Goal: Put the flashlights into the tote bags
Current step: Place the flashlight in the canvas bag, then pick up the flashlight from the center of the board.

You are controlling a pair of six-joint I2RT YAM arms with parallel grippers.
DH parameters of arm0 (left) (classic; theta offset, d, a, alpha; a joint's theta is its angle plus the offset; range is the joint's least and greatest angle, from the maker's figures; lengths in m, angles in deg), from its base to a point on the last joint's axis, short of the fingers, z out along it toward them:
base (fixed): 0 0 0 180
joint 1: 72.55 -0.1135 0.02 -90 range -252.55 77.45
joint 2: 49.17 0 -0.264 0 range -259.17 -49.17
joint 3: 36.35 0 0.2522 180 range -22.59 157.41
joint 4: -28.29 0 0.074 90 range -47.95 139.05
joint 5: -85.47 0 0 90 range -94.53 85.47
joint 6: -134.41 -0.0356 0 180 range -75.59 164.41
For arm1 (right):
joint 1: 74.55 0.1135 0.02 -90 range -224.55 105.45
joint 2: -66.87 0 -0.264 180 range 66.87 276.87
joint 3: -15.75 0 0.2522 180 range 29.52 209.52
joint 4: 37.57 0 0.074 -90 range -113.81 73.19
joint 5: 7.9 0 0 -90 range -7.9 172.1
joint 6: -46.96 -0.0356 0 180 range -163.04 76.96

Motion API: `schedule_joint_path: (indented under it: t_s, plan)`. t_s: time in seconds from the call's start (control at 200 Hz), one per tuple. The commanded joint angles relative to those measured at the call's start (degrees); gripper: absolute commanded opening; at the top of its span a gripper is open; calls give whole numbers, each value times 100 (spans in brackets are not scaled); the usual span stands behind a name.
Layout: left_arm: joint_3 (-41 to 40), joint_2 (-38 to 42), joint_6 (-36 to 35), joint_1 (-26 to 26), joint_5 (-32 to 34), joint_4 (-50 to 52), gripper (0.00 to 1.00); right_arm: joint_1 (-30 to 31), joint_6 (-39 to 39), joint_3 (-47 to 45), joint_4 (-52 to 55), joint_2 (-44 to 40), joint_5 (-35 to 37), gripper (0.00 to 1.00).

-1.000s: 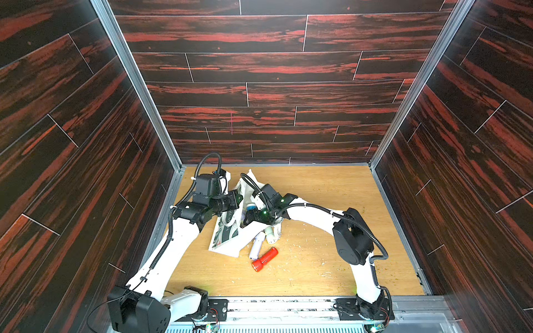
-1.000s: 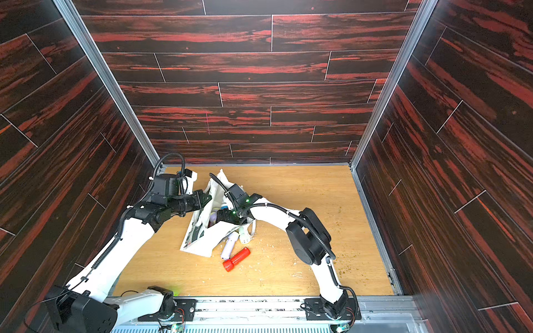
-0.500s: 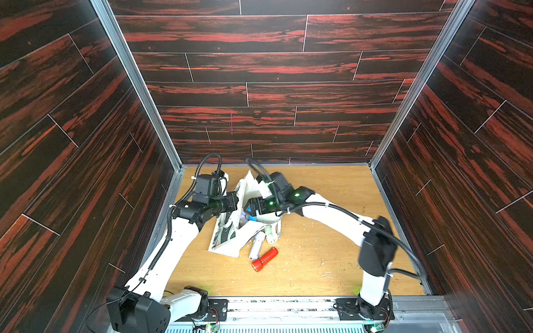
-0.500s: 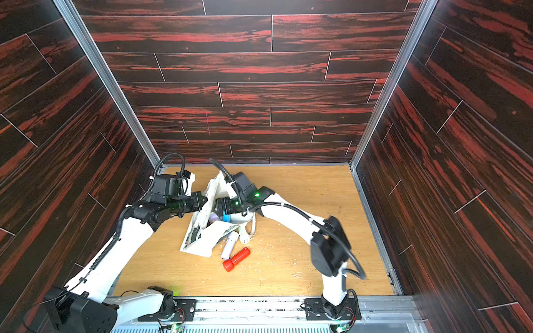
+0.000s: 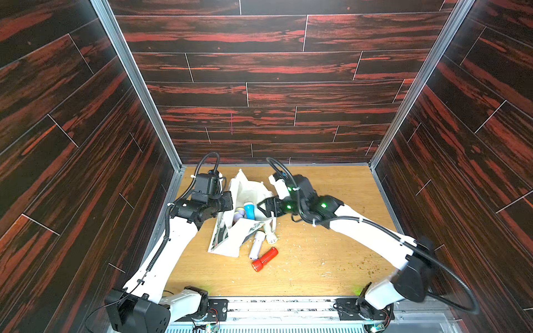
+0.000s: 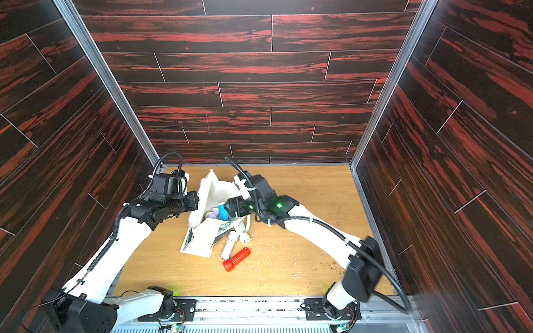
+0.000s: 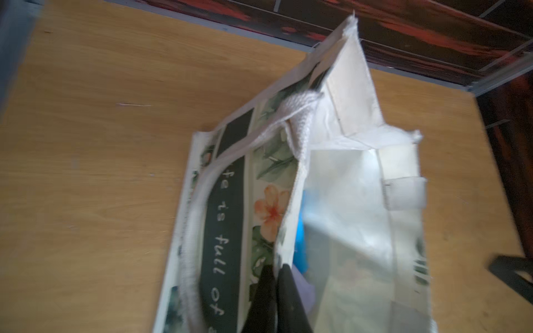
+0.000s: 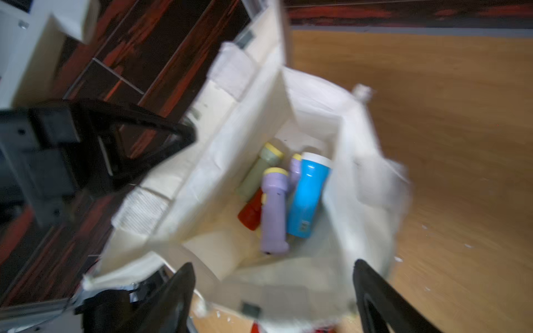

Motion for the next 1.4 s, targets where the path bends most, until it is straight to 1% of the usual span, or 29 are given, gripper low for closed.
schedule_joint_path:
  t_s: [0.0,0.21,0.401,0.571,0.711,0.822,0.927,1.082,1.187,1.398]
  plan:
    - [107,87,-100,7,644,393,0,5,-103,-513,-33,-292,406,80]
    - [46,131,-39,7,1138,439,0,1,-587,-1323,22,-285,502,66]
    - [-13,175,95,7,1754,536,0,2,-831,-1356,162,231,398,64]
    - [-22,228,228,7,2355,663,0,-16,-844,-1009,312,836,237,62]
    - [-40,250,297,-2,2589,748,0,-104,-847,-560,498,1332,144,58]
    - [-66,286,343,-2,2676,776,0,-157,-796,-152,684,1705,107,58]
    - [-80,331,376,-10,2763,823,0,-200,-763,147,793,2029,94,55]
    - [-102,399,405,-18,2911,875,0,-263,-708,623,1025,2493,57,47]
    - [-114,421,416,-29,2893,881,0,-258,-638,975,1210,2815,2,44]
    - [-125,447,408,-36,2872,882,0,-265,-550,1546,1524,3348,-126,44]
